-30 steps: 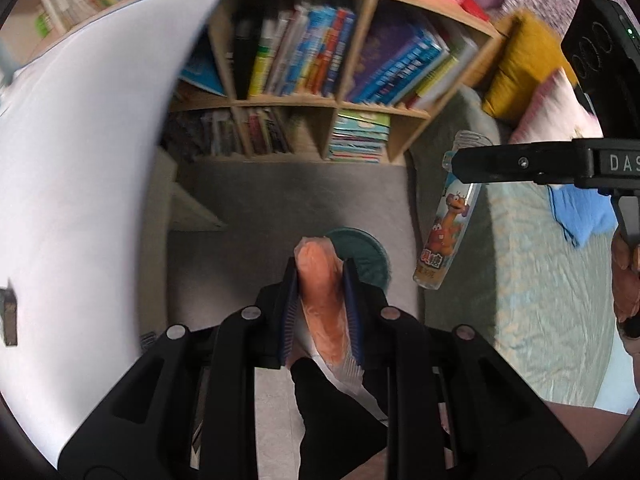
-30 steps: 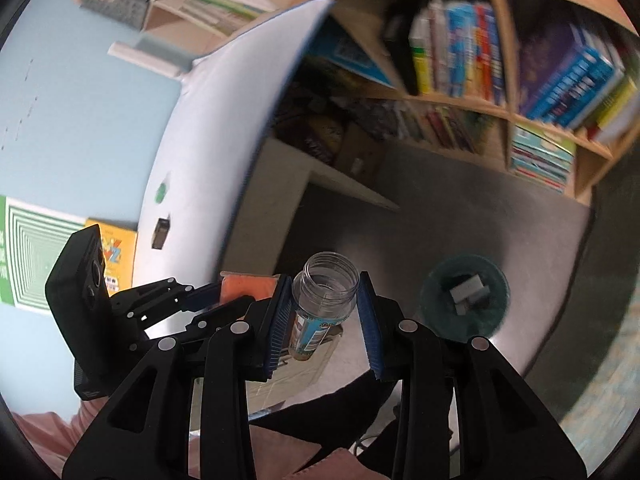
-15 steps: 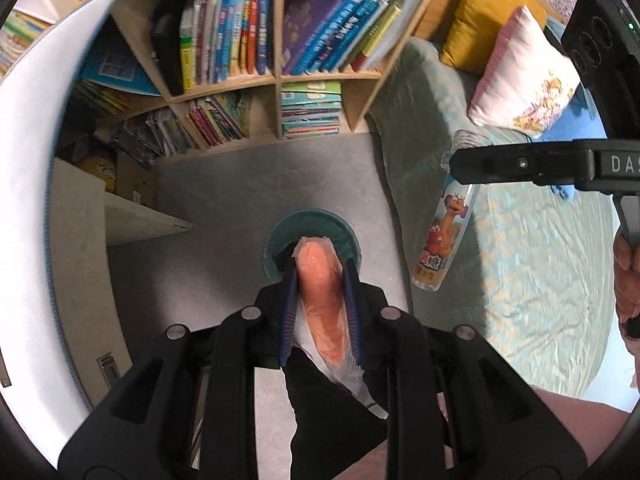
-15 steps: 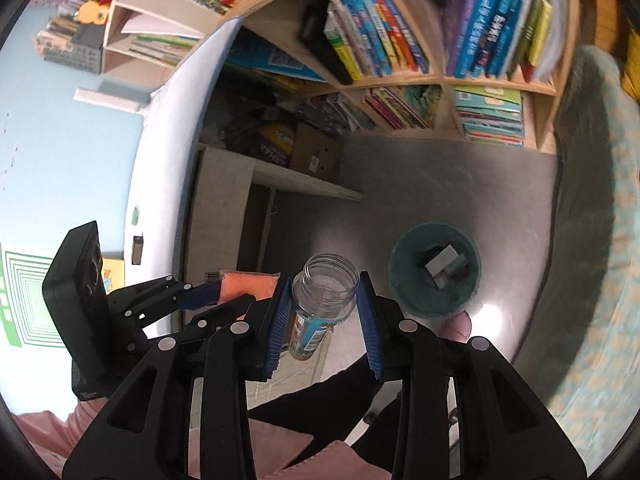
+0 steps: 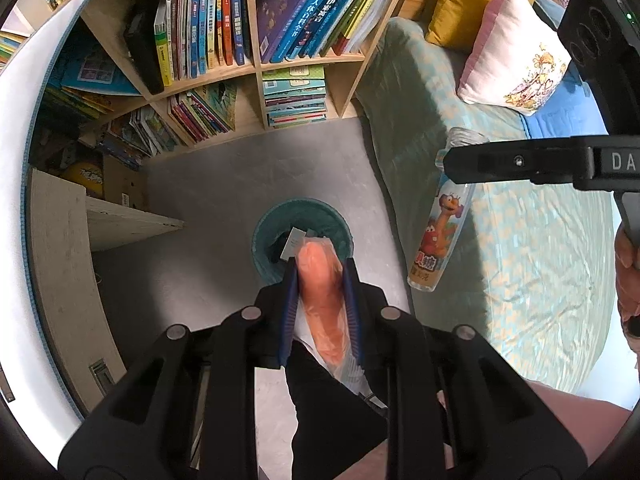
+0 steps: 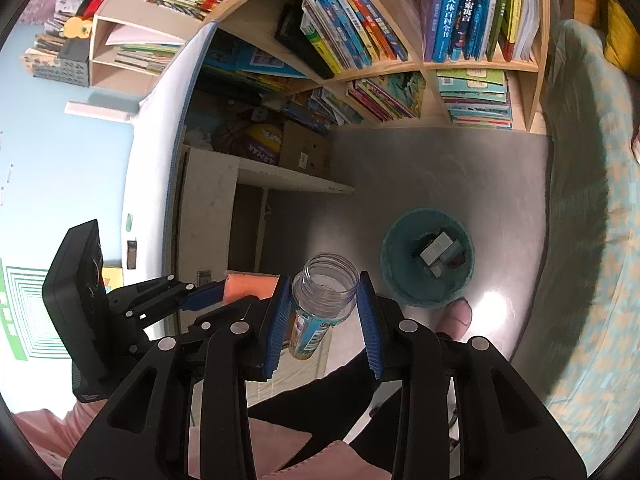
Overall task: Collect trash
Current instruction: 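Carry the orange pack and clear jar over the wastebasket, then open both tools to drop the orange pack and jar into the wastebasket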
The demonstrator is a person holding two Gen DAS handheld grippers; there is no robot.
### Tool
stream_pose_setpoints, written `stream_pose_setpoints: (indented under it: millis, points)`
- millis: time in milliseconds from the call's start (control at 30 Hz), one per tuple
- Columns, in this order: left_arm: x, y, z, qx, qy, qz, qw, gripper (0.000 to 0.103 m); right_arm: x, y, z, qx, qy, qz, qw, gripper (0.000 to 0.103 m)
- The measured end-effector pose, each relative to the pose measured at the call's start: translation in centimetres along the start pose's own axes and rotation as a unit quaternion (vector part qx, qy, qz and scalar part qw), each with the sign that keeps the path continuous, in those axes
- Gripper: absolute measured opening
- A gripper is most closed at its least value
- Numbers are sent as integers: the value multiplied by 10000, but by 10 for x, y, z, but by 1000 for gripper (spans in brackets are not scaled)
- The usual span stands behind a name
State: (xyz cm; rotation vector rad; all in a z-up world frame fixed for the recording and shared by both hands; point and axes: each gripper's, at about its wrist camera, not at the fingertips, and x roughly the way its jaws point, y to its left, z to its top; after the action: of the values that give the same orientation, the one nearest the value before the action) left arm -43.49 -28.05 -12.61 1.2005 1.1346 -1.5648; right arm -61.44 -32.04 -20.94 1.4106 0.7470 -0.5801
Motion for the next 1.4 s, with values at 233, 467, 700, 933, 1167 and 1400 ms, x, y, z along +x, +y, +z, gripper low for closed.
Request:
stream_pose_setpoints:
  millis: [233, 467, 700, 933, 1167, 1400]
  points:
    - [5, -2, -1, 16, 55, -39, 10000, 20, 4, -2, -1, 29, 45, 3, 10000, 34]
    - [8, -1, -3, 2, 103, -70, 9999, 20, 7, -2, -2, 32, 80, -10, 10000, 34]
    - [10, 0, -5, 2, 110, -69, 9999, 20, 8, -5, -2, 48, 93, -8, 9999, 34]
    - [15, -2, -4, -22, 153, -74, 9999, 20, 11, -9, -2, 71, 146, -8, 9999, 34]
    - [22, -2, -3, 6, 270, -159, 9995, 24, 17, -15, -3, 208, 249, 60, 9995, 37]
    - [21, 2, -2, -134, 247, -106, 9995, 69, 15, -18, -2, 348, 167, 99, 9992, 77]
